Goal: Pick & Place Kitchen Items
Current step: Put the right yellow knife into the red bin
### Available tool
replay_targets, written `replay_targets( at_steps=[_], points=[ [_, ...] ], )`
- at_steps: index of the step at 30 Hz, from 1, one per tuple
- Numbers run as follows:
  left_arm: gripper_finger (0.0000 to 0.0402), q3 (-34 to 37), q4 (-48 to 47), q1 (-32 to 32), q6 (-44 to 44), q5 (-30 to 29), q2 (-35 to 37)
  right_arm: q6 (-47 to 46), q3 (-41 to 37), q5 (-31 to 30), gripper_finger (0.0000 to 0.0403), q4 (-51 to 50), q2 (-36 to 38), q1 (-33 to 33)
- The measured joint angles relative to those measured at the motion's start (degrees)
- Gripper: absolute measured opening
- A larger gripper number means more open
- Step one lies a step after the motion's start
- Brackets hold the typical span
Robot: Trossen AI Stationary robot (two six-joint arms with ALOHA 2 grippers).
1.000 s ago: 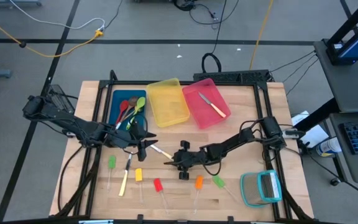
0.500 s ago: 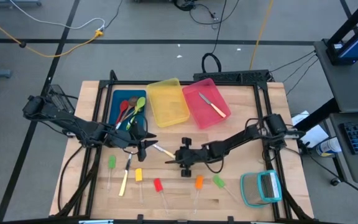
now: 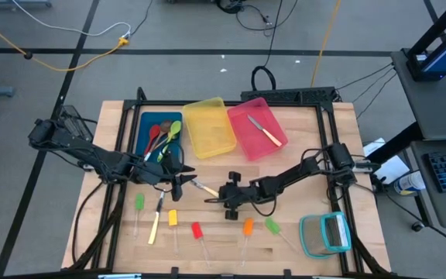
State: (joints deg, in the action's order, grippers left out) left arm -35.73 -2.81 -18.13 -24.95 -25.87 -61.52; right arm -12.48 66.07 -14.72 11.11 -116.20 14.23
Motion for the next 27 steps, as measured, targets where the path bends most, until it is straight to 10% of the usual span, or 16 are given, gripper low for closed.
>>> replay_targets(
  at_steps=[27],
  points=[
    [0.0122, 0.0, -0.05, -0.01, 0.05, 0.09, 0.0, -4.89, -2.01, 0.0, 0.0074, 0.62, 0.27, -2.22]
  ],
)
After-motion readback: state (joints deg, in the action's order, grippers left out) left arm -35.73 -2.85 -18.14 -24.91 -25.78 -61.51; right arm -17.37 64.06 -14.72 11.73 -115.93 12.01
